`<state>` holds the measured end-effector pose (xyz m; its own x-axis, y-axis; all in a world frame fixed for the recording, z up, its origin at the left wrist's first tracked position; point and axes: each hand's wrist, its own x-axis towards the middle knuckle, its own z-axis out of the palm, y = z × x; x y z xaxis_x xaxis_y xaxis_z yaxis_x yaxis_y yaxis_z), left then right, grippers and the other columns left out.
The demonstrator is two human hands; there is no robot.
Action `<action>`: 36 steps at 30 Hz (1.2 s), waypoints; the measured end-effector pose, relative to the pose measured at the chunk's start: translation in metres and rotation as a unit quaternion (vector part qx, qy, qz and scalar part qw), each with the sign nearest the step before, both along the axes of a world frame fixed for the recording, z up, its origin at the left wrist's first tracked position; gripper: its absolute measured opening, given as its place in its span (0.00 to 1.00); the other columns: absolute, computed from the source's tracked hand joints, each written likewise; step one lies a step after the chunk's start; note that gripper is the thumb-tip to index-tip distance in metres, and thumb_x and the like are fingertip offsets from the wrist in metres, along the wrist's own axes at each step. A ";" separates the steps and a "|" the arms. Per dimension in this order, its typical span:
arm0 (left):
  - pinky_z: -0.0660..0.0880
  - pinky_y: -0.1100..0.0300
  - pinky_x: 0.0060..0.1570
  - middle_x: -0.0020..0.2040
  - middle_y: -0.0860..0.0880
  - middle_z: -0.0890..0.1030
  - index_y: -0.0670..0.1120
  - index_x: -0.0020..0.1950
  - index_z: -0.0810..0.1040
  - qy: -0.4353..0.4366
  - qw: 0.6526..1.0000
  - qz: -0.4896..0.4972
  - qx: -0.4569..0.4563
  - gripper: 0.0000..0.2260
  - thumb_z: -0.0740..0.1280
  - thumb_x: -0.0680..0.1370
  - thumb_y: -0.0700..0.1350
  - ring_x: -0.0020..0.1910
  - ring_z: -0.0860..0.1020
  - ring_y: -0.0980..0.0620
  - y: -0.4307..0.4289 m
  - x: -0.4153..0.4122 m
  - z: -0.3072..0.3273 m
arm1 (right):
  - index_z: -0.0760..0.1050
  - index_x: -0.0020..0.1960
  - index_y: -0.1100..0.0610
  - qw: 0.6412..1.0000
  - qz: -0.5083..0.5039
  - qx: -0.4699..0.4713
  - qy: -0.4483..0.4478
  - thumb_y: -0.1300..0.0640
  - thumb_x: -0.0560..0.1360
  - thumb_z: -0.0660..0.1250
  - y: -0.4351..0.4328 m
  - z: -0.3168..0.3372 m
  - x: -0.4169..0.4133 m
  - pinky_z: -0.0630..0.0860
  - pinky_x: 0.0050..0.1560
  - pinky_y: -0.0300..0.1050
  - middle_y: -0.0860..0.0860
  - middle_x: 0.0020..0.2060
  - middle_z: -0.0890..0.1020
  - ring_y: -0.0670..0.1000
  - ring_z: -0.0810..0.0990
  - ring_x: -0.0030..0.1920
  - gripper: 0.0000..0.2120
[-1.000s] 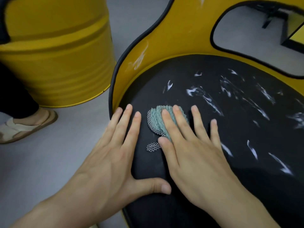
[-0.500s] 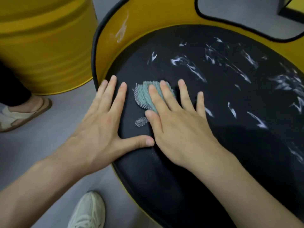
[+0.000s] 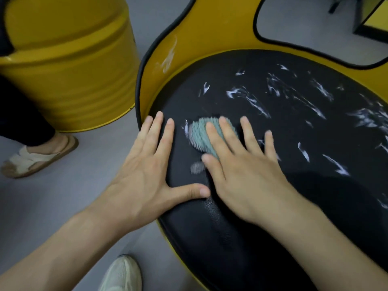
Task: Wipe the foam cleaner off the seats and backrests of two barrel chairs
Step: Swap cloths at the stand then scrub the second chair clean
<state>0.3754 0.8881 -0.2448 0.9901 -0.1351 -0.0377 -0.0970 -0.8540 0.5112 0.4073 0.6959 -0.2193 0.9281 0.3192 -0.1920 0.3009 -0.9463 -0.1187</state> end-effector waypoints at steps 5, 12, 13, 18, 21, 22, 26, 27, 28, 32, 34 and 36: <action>0.38 0.59 0.77 0.81 0.56 0.32 0.53 0.83 0.37 -0.004 1.000 -0.002 0.000 0.63 0.49 0.59 0.88 0.77 0.29 0.61 0.000 0.000 -0.002 | 0.37 0.82 0.44 1.000 0.002 0.020 0.000 0.40 0.84 0.39 0.023 -0.006 0.050 0.36 0.76 0.66 0.44 0.81 0.39 0.54 0.33 0.80 0.28; 0.38 0.60 0.76 0.80 0.59 0.30 0.54 0.82 0.35 -0.004 1.000 -0.004 -0.009 0.62 0.51 0.59 0.88 0.77 0.28 0.63 0.001 0.000 -0.001 | 0.32 0.80 0.41 0.999 0.034 0.021 0.008 0.40 0.79 0.31 -0.009 0.005 -0.035 0.35 0.78 0.62 0.40 0.80 0.36 0.50 0.29 0.78 0.30; 0.38 0.60 0.76 0.80 0.59 0.30 0.54 0.82 0.35 -0.005 1.000 -0.002 -0.009 0.62 0.51 0.59 0.88 0.76 0.28 0.63 0.001 0.000 -0.001 | 0.32 0.80 0.41 0.999 0.032 0.014 0.015 0.39 0.79 0.30 -0.009 0.006 -0.035 0.35 0.78 0.62 0.40 0.80 0.35 0.50 0.28 0.78 0.30; 0.38 0.61 0.76 0.81 0.58 0.31 0.54 0.82 0.36 -0.004 1.000 -0.001 -0.005 0.62 0.51 0.59 0.87 0.77 0.28 0.63 0.001 0.000 -0.001 | 0.34 0.80 0.41 0.999 0.010 0.032 0.004 0.41 0.83 0.36 0.012 -0.002 0.022 0.35 0.76 0.66 0.41 0.80 0.37 0.53 0.30 0.79 0.27; 0.38 0.59 0.77 0.81 0.58 0.32 0.54 0.83 0.37 -0.005 1.000 -0.001 -0.005 0.62 0.50 0.59 0.88 0.77 0.29 0.62 0.000 0.001 -0.002 | 0.38 0.82 0.43 1.000 0.007 0.027 -0.007 0.42 0.84 0.39 0.023 -0.004 0.049 0.36 0.76 0.67 0.43 0.81 0.40 0.55 0.32 0.79 0.27; 0.38 0.59 0.77 0.81 0.58 0.32 0.54 0.83 0.37 -0.005 1.000 0.000 -0.004 0.62 0.50 0.59 0.88 0.77 0.29 0.62 0.000 0.001 -0.003 | 0.38 0.82 0.44 0.999 0.006 0.031 -0.011 0.42 0.84 0.39 0.022 -0.005 0.046 0.36 0.76 0.67 0.43 0.81 0.41 0.55 0.33 0.79 0.27; 0.38 0.61 0.76 0.80 0.59 0.30 0.55 0.82 0.35 -0.002 1.000 -0.002 -0.006 0.62 0.51 0.59 0.87 0.77 0.28 0.63 0.001 0.000 -0.002 | 0.35 0.81 0.44 0.999 0.014 0.038 -0.023 0.43 0.83 0.35 0.000 0.000 -0.016 0.37 0.77 0.64 0.43 0.81 0.38 0.53 0.32 0.79 0.28; 0.38 0.60 0.76 0.80 0.59 0.30 0.55 0.82 0.35 -0.001 1.000 -0.003 -0.007 0.62 0.51 0.59 0.87 0.76 0.28 0.63 0.001 0.000 -0.002 | 0.34 0.81 0.43 0.999 0.013 0.031 -0.014 0.42 0.81 0.34 -0.004 0.002 -0.031 0.36 0.77 0.64 0.42 0.80 0.37 0.52 0.31 0.79 0.28; 0.38 0.60 0.76 0.80 0.59 0.29 0.55 0.82 0.35 -0.002 1.000 -0.003 -0.008 0.62 0.51 0.59 0.87 0.76 0.28 0.63 0.001 0.000 -0.001 | 0.32 0.80 0.42 1.000 0.010 0.023 -0.002 0.41 0.80 0.33 -0.007 0.003 -0.040 0.36 0.77 0.64 0.40 0.80 0.36 0.51 0.29 0.78 0.29; 0.37 0.61 0.75 0.80 0.59 0.29 0.54 0.82 0.34 0.002 1.000 -0.004 -0.004 0.63 0.51 0.58 0.88 0.76 0.27 0.63 0.000 0.001 0.000 | 0.32 0.80 0.41 1.000 -0.007 0.017 -0.001 0.41 0.82 0.33 -0.001 -0.001 -0.010 0.35 0.77 0.65 0.40 0.80 0.35 0.53 0.30 0.79 0.27; 0.36 0.61 0.76 0.80 0.58 0.30 0.54 0.82 0.35 0.002 1.000 0.000 0.000 0.64 0.50 0.57 0.88 0.76 0.27 0.62 0.000 0.001 0.000 | 0.33 0.80 0.42 1.000 -0.020 0.023 -0.001 0.41 0.84 0.37 0.010 -0.003 0.026 0.35 0.76 0.67 0.41 0.80 0.36 0.54 0.31 0.79 0.27; 0.37 0.60 0.76 0.81 0.57 0.30 0.53 0.82 0.35 0.002 1.000 -0.001 0.001 0.64 0.49 0.57 0.88 0.77 0.28 0.62 0.000 0.001 -0.001 | 0.36 0.81 0.43 1.000 -0.026 0.015 0.000 0.42 0.84 0.38 0.021 -0.005 0.056 0.36 0.76 0.68 0.43 0.81 0.38 0.56 0.32 0.79 0.27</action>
